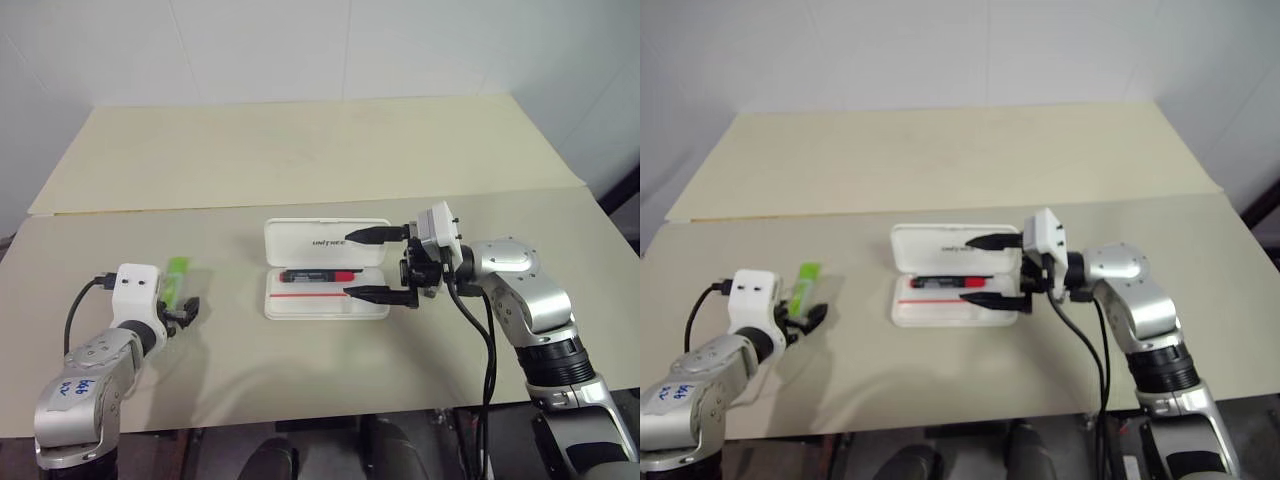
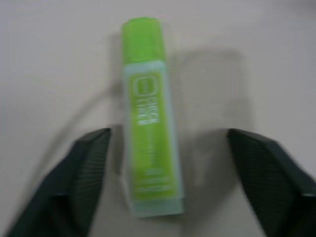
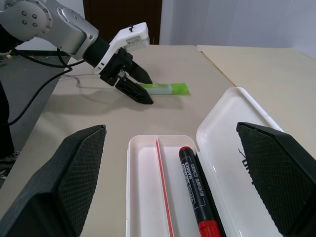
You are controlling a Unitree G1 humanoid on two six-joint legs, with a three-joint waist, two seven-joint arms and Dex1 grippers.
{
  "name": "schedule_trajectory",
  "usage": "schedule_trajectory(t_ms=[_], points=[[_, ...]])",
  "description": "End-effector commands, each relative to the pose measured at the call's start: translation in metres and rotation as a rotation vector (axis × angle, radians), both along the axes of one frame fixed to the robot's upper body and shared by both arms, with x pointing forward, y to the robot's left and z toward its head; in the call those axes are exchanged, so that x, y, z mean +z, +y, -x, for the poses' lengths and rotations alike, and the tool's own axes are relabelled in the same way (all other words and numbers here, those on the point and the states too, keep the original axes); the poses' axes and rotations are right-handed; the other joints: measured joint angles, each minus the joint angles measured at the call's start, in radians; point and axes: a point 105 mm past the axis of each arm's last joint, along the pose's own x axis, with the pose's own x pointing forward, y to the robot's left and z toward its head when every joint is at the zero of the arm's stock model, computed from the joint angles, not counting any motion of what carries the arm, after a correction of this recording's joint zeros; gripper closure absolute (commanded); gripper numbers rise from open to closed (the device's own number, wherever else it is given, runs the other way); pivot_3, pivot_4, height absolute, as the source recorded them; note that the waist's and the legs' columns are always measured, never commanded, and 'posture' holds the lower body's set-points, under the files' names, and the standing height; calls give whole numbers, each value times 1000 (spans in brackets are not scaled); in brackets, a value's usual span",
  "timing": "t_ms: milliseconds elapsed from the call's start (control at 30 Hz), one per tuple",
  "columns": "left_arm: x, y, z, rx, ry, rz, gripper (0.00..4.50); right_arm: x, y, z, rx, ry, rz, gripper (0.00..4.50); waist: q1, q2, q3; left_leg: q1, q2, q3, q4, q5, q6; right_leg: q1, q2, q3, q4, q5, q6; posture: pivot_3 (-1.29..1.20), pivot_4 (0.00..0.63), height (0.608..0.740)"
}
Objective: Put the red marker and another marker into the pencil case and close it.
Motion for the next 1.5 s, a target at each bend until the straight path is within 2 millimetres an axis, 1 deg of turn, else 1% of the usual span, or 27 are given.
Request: schedule_trajectory(t_ms=[33,167,200,367,533,600,700,867,933,1033,1100,1200,1300,1367,1500], points=[[-14,9,5,39,69,-12,1959,14,-3,4,-5,-67,-29,0,-1,0,0,0,0,0,0,0,0,0,0,0,0,0,0,0,150,740],[-17,4,8,15,92,-21,3329,15,-3,4,-11,-71,-30,0,-5,0,0,3,3,2,0,1,-2,0,3,1,4,1,-4,0,150,740],[-17,4,9,12,94,-23,3449,15,-3,4,-13,-71,-30,0,-5,0,0,4,3,2,0,1,-3,0,3,1,5,0,-5,0,150,740],[-13,-4,12,-27,74,-21,3448,14,-4,4,-19,-72,-32,0,-5,0,0,8,6,5,-2,0,-4,2,4,2,6,-1,-6,0,150,740],[8,-9,4,-55,-62,-48,3448,14,-5,3,-30,-69,-34,0,-2,0,0,7,6,5,-2,-1,-3,2,5,2,4,-1,-6,0,150,740],[22,-10,0,-72,-149,-67,3448,13,-6,3,-34,-65,-33,0,-1,0,0,6,6,4,-2,-1,-3,2,5,1,3,-1,-6,0,150,740],[37,-6,-5,-85,-240,-124,3448,12,-7,3,-38,-63,-30,0,2,0,0,6,7,4,-2,-1,-4,2,5,0,3,-1,-6,0,150,740],[49,-6,-8,-139,-317,-176,3448,11,-10,2,-49,-63,-24,0,1,0,0,5,7,4,-2,-1,-3,1,5,0,2,-1,-6,0,150,740],[56,-12,-7,-227,-355,-205,3448,11,-15,1,-58,-65,-11,0,0,0,0,5,7,4,-2,-1,-3,1,5,0,2,-1,-6,0,150,740],[69,-24,0,-425,-417,-220,3448,15,-29,4,-67,-77,4,0,0,0,0,4,7,4,-2,-2,-3,1,5,0,0,-1,-6,0,150,740],[74,-37,6,-569,-447,-220,3448,17,-37,6,-77,-88,24,0,1,0,0,2,7,4,-2,-2,-2,1,5,-1,-2,-1,-6,0,150,740],[80,-52,11,-738,-481,-211,3448,17,-47,10,-90,-88,61,0,2,0,0,1,8,4,-2,-3,-1,0,5,-1,-4,0,-6,0,150,740],[80,-66,14,-887,-482,-184,3448,16,-54,15,-104,-88,88,0,3,0,0,0,8,5,-2,-4,-1,0,5,-2,-5,0,-6,0,150,740],[73,-75,16,-972,-430,-146,3448,16,-57,17,-119,-94,101,0,2,0,0,-1,8,6,-2,-4,0,0,5,-2,-5,0,-6,0,150,740],[67,-93,8,-1095,-408,-168,3448,20,-64,24,-148,-107,122,0,6,0,0,-1,8,10,-1,-4,0,0,5,-2,-4,0,-6,0,150,740]])
